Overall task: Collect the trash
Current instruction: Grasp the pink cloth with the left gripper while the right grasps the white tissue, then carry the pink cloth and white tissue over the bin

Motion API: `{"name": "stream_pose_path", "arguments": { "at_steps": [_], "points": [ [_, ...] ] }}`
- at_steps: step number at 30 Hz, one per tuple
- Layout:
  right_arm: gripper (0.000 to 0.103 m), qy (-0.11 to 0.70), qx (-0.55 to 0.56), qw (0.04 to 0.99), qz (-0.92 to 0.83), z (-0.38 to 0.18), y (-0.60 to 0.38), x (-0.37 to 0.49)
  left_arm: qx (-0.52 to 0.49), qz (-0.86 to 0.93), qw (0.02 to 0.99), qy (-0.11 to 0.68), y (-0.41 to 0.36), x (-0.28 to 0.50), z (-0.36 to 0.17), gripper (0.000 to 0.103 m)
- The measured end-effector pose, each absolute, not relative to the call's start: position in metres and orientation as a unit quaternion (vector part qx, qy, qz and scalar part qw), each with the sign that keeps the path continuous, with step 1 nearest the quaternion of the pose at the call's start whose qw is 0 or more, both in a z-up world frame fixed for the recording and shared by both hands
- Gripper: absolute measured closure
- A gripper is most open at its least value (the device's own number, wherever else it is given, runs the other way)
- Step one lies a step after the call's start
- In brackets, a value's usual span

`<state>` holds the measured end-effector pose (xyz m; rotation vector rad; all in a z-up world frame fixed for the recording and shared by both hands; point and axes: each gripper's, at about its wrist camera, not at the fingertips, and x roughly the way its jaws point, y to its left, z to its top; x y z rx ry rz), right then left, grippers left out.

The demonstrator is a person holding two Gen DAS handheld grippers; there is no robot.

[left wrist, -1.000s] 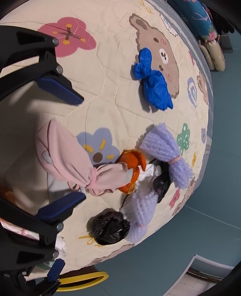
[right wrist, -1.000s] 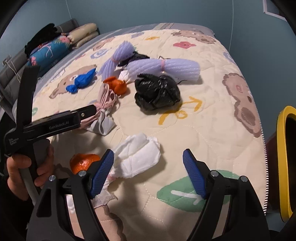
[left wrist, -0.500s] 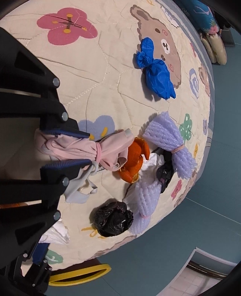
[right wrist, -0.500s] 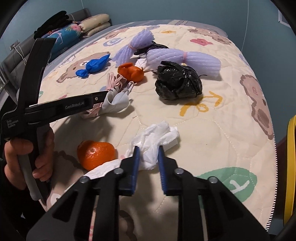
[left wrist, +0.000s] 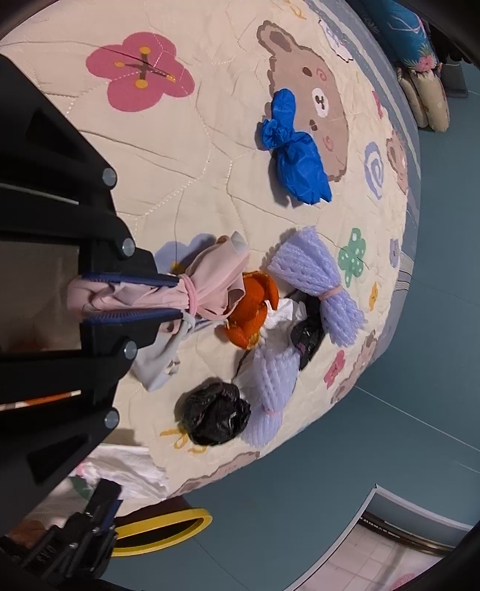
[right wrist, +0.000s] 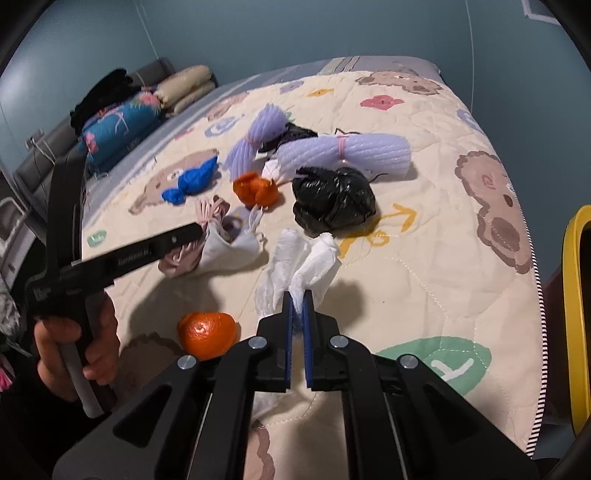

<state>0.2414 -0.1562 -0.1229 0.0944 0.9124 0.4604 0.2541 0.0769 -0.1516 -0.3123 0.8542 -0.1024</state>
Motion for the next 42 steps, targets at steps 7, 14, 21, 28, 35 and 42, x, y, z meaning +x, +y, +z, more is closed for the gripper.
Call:
{"name": "stream_pose_path", "arguments": {
  "at_steps": [7, 14, 21, 28, 35, 42],
  "points": [
    [0.099, 0.415, 0.069, 0.879, 0.222, -0.104, -0.172, 0.234, -0.149, -0.058, 0.91, 0.384, 0.076, 0.237, -0.123, 0.092],
    [0.099, 0.394, 0.082, 0.885, 0.234, -0.084, -0.181, 0.224, -0.142, -0.067, 0.919, 0.362, 0.07, 0.221, -0.094, 0.092],
    [0.099, 0.386, 0.1, 0.887, 0.235, -0.068, -0.198, 0.215, -0.126, -0.083, 0.926, 0.345, 0.053, 0.207, -0.071, 0.092],
    [0.099, 0.373, 0.113, 0.892, 0.229, -0.048, -0.222, 0.203, -0.114, -0.101, 0.931, 0.333, 0.032, 0.2, -0.053, 0.092],
    [0.099, 0.353, 0.119, 0.904, 0.208, -0.031, -0.256, 0.197, -0.1, -0.133, 0.933, 0.32, 0.002, 0.198, -0.038, 0.092],
    [0.099, 0.33, 0.136, 0.917, 0.178, -0.013, -0.298, 0.197, -0.09, -0.177, 0.928, 0.314, -0.034, 0.206, -0.027, 0.092]
  ]
}}
